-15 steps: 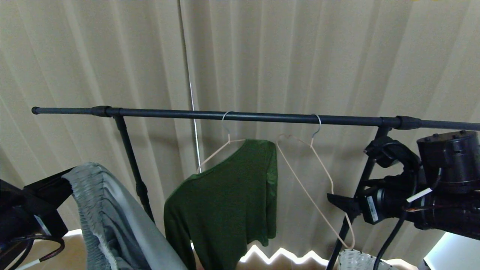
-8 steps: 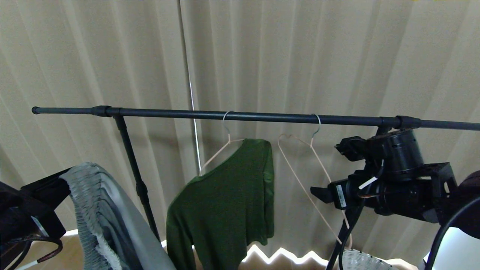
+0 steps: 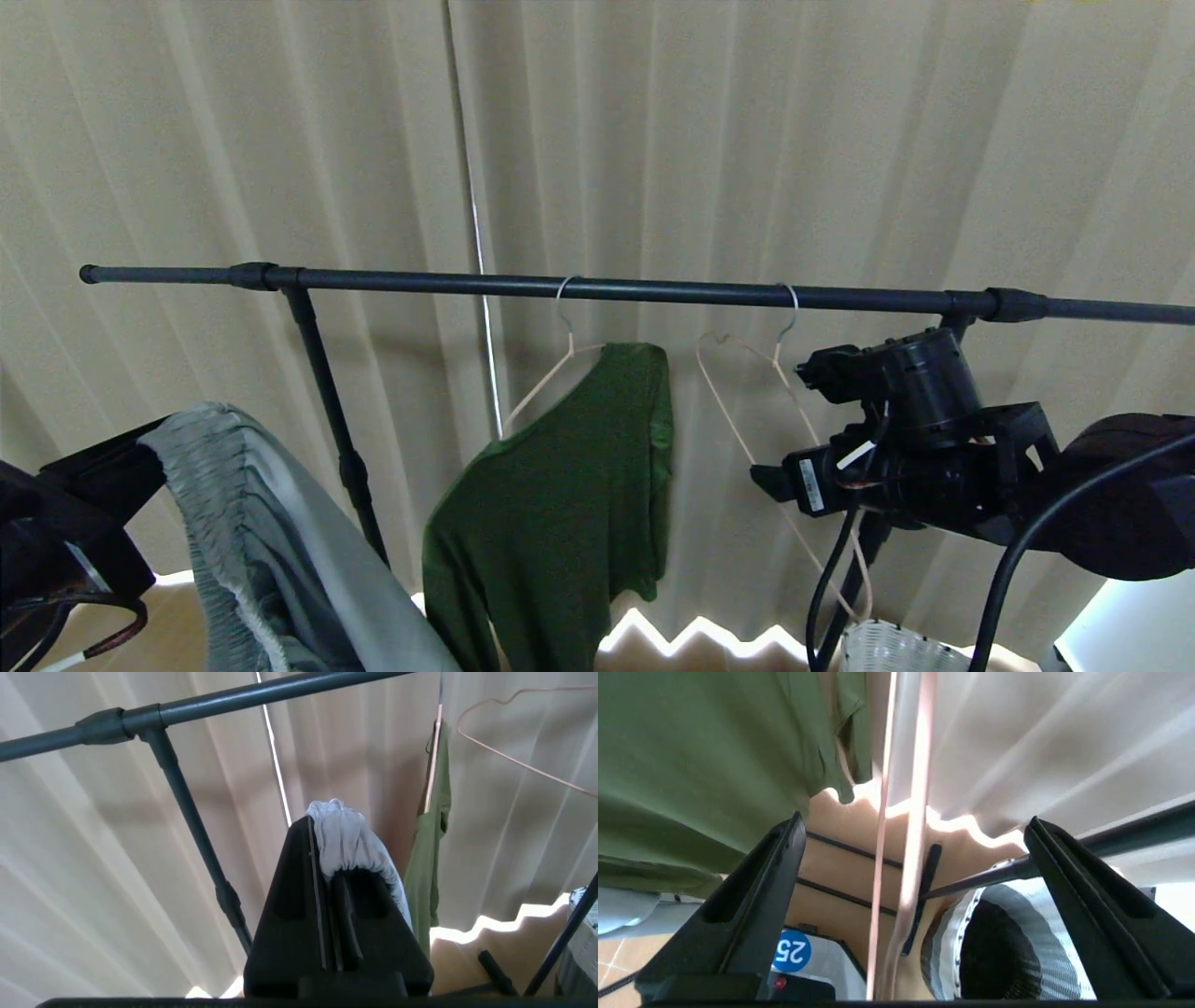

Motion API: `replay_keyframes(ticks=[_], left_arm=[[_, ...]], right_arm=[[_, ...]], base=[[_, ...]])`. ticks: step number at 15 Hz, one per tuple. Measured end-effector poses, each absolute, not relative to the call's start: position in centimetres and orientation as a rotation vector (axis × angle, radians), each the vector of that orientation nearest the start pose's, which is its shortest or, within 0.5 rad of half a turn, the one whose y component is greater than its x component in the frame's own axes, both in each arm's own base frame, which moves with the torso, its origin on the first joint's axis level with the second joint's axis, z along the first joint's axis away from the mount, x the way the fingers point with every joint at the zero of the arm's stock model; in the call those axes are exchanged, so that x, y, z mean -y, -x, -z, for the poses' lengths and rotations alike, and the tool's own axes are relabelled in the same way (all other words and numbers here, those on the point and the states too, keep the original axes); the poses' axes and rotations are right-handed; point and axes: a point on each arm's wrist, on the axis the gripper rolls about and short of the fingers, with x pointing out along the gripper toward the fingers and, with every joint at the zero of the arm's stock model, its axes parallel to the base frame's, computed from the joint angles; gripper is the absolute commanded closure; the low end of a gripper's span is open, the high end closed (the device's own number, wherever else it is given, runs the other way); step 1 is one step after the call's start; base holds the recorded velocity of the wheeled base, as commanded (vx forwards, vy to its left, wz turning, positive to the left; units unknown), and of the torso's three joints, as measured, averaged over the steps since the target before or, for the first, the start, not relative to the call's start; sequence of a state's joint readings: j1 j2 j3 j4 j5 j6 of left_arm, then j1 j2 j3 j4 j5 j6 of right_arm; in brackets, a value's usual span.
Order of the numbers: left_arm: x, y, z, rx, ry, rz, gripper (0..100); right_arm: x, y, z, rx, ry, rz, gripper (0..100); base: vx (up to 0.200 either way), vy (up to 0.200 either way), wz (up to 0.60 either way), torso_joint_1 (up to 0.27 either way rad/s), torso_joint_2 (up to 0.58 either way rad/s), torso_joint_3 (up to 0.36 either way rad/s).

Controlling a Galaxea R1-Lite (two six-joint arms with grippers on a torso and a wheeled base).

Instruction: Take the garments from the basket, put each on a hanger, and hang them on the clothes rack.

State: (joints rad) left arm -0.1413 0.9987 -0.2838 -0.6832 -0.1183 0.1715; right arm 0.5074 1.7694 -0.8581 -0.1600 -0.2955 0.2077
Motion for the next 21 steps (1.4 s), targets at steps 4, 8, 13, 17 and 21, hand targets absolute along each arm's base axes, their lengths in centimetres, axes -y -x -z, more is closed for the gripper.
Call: replay_keyframes(ticks=[4,8,13,17,21], left_arm=[[2.0,-11.9,-19.2,-0.008,-0.172,0.262,100],[2.0,-11.9,-19.0,-0.013,-0.181,0.262,100],[1.9,-11.8,-18.9,-0.016,-0.191,0.262,100],[1.9,-11.5,-18.8,-0.007,-0.193,0.266,100],[1.9,-11.2,-18.8,0.005,-0.195,0.264,100]], right_arm=[[-14.1,-26.7,-13.2,-0.709,0.098,-0.126,100],[-14.0,-26.6,-13.5,-0.701,0.094,-0.126,100],[-13.5,-25.8,-14.9,-0.661,0.076,-0.13,100],[-12.8,-24.5,-16.7,-0.608,0.053,-0.137,100],[-11.7,-22.4,-17.0,-0.598,0.051,-0.141,100]], base=[[0.0,0.0,0.0,0.0,0.0,0.0],[0.0,0.0,0.0,0.0,0.0,0.0],[0.0,0.0,0.0,0.0,0.0,0.0],[0.0,0.0,0.0,0.0,0.0,0.0],[-0.05,0.0,0.0,0.001,0.0,-0.001]])
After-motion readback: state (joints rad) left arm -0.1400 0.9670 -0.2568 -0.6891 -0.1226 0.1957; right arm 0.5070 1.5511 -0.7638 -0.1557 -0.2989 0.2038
